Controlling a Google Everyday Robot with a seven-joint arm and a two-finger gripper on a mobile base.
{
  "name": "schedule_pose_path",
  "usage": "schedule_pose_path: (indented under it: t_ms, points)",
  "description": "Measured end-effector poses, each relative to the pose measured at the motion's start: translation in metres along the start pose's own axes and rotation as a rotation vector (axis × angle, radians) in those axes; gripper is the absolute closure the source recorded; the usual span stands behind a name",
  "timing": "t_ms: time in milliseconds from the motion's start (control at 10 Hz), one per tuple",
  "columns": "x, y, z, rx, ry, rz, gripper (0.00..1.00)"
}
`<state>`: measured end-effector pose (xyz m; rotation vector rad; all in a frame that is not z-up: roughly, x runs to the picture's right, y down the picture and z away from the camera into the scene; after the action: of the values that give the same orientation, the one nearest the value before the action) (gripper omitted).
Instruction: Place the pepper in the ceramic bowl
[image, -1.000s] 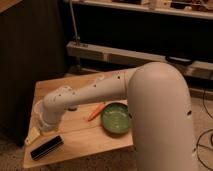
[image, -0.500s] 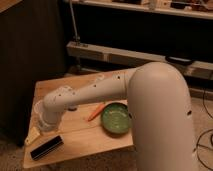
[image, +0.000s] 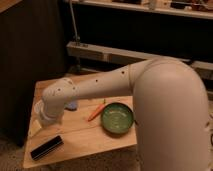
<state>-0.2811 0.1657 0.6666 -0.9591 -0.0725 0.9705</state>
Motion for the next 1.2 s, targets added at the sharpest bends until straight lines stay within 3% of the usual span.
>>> schedule_pose_path:
  t_ms: [200, 300, 400, 600, 700, 900, 1200]
  points:
    - [-0.016, -0.024, -0.071, 0.133, -0.012, 0.131, 0.2]
    - [-0.019, -0.037, -0.096, 0.183, -0.014, 0.194, 0.2]
    - [-0.019, -0.06, -0.129, 0.255, -0.017, 0.306, 0.2]
    - [-0.003, -0.097, -0.168, 0.348, -0.042, 0.485, 0.2]
    - [0.01, -0.114, -0.181, 0.366, -0.06, 0.545, 0.2]
    - [0.026, -0.147, -0.184, 0.35, -0.105, 0.569, 0.2]
    - [0.018, -0.202, -0.15, 0.343, -0.135, 0.536, 0.2]
